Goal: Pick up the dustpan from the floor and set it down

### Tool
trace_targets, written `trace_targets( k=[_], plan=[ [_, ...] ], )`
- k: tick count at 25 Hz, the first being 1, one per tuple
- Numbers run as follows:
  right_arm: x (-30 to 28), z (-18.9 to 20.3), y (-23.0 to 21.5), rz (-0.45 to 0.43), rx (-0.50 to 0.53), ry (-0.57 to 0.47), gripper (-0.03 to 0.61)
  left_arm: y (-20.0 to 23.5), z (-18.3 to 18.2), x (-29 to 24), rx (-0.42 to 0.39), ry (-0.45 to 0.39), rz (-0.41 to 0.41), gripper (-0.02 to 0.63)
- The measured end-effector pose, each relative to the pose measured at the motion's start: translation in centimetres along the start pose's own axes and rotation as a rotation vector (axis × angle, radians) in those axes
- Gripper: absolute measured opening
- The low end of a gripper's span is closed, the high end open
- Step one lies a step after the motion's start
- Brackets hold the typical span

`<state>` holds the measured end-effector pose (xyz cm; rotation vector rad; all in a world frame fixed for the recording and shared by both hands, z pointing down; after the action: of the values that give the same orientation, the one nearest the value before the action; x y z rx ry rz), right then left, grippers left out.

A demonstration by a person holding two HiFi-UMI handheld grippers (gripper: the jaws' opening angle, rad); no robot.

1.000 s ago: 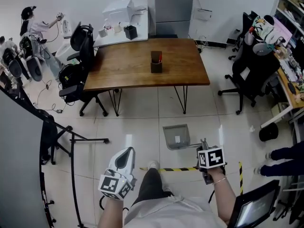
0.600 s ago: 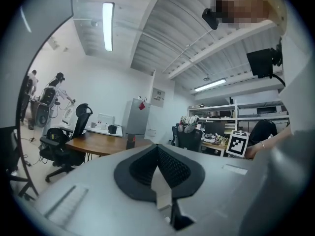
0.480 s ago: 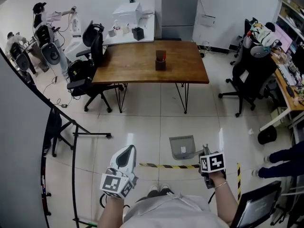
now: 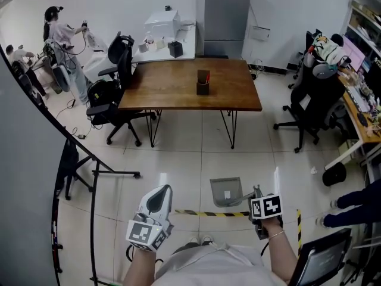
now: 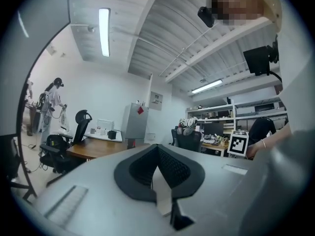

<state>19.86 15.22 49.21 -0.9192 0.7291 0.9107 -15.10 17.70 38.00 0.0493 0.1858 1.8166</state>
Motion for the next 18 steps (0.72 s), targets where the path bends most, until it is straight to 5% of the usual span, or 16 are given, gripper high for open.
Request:
trace_targets(
  k=[18],
  plan=[
    [-0.8, -1.9, -0.1, -0.018, 0.011, -0.002, 0.005, 0.7, -0.2, -1.8, 0.022, 0.011, -0.009, 0.015]
  ],
)
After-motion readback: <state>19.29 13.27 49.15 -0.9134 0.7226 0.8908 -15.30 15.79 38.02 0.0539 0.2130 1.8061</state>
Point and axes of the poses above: the fingertips, and each gripper's own axes: x backward along the fingers, y to its left, z out of its underside, the point moved 8 cm from there along x, backward along the fingers, and after that the axes turned 13 degrees about -z, right-handed, at the moved point
